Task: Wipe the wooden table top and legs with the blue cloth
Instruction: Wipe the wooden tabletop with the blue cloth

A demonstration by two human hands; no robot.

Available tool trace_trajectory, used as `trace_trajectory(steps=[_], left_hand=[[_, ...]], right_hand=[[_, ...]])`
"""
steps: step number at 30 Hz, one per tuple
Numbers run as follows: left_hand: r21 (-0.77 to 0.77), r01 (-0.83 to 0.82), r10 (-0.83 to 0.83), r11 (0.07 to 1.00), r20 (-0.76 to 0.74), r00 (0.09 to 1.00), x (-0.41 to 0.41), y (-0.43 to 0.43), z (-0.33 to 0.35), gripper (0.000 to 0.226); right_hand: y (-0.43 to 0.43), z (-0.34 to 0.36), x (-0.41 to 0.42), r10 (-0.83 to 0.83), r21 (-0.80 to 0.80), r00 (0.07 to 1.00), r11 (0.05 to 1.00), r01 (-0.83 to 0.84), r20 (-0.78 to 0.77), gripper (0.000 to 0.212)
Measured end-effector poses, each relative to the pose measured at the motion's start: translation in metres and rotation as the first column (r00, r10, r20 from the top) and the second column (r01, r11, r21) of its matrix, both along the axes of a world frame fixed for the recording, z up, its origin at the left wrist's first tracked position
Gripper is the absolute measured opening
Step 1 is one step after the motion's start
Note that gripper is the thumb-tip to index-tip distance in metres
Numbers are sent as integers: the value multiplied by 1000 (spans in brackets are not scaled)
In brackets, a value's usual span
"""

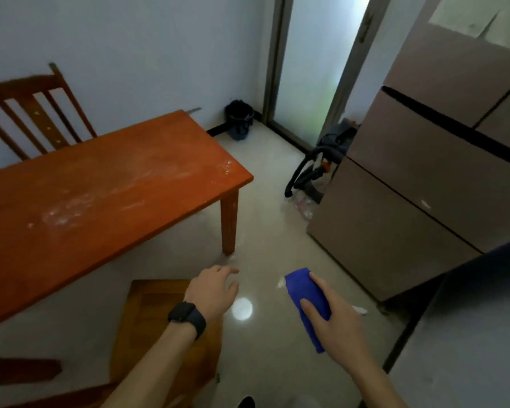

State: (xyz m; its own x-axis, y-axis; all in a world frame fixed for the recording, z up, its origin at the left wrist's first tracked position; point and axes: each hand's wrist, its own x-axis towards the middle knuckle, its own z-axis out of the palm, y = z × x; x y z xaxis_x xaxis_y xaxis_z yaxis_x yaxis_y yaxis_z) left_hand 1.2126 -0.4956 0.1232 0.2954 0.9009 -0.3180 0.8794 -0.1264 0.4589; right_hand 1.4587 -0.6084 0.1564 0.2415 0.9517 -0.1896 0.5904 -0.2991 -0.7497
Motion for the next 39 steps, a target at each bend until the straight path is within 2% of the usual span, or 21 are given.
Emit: trace_trajectory(steps=[5,8,12,16,19,22,25,28,30,32,35,39], left_hand=[[-116,-217,236,969,197,952,37,32,-9,35],[-207,-373,422,904,310,852,72,58,-7,29],[-363,-527,640,768,433,635,105,84,2,26],[-501,-623,781,600,533,324,104,107,-1,27],[-518,-709,837,478,513,190,78,116,-9,25],[-590,-725,851,355,525,-10,37,118,-20,29],[-596,-789,853,149,481,-202,-23,119,-37,40],[-535,-843,832,-61,440,-339,-103,122,-57,49],[-469,-866,838,-175,390,-381,-159,125,-66,49],[-382,-894,858,-234,352,-375,-218,126,-73,50],[-258,-932,907,-255,269,-323,-301,123,-91,57],[-32,-972,957,-232,171,-234,-396,115,-116,56]], right_hand=[[94,-23,17,118,-34,988,992,-122,-97,52],[151,-32,28,188,-54,968,978,-199,-163,51],[208,-36,26,384,-61,904,914,-401,-189,63],[253,-39,6,617,-68,709,736,-674,-342,72],[286,-44,-24,666,-93,598,630,-771,-445,72],[316,-49,-65,697,-132,522,534,-835,-492,63],[342,-60,-119,780,-194,477,437,-878,-404,50],[366,-78,-177,898,-258,388,333,-907,-205,48],[384,-89,-214,961,-337,273,245,-909,-37,55],[403,-101,-249,986,-396,144,163,-904,79,63],[428,-120,-295,971,-486,-22,98,-869,236,70],[445,-151,-318,923,-640,-153,119,-759,353,80]])
